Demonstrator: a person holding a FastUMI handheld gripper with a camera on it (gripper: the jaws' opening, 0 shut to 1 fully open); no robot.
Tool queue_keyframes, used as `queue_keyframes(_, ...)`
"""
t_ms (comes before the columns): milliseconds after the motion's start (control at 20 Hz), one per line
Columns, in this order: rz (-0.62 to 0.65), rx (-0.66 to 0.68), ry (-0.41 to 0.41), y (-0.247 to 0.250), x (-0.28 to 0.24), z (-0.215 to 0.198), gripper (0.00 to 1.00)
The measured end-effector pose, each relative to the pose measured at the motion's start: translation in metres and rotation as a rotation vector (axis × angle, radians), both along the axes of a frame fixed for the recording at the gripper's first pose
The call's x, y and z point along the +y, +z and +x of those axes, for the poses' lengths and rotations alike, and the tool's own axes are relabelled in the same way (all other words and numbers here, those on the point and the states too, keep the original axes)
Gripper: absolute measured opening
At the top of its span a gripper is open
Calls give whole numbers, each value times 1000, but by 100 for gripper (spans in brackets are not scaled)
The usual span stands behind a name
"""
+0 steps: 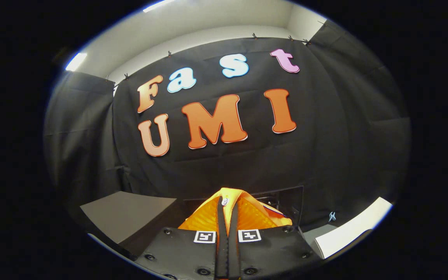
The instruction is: Put the clothes into the washing machine and then close the washing machine lid.
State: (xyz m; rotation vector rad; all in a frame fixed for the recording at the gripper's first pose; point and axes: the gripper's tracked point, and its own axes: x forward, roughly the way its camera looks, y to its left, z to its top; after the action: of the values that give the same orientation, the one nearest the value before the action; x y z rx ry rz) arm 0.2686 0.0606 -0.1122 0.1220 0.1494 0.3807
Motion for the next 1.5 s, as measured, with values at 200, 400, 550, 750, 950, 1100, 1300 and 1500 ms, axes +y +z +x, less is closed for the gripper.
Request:
queue_keyframes(200, -19, 86, -36, -54, -7, 12, 8)
queue_keyframes(400, -62, 167, -47, -104, -10, 24, 8)
queue_keyframes(550, -84, 228, -38, -139, -8, 36, 8)
queue_keyframes(750, -110, 299, -35, -184, -2, 56, 8)
queue_keyframes(950, -128, 371, -39, -231, -1, 70, 8)
queue_keyframes(1100, -158, 431, -32, -267, 5, 75, 8)
queue_keyframes(1300, -182, 488, -19, -302, 15, 76, 8)
queue_keyframes(1500, -189, 605, -53, -349, 17, 77, 8)
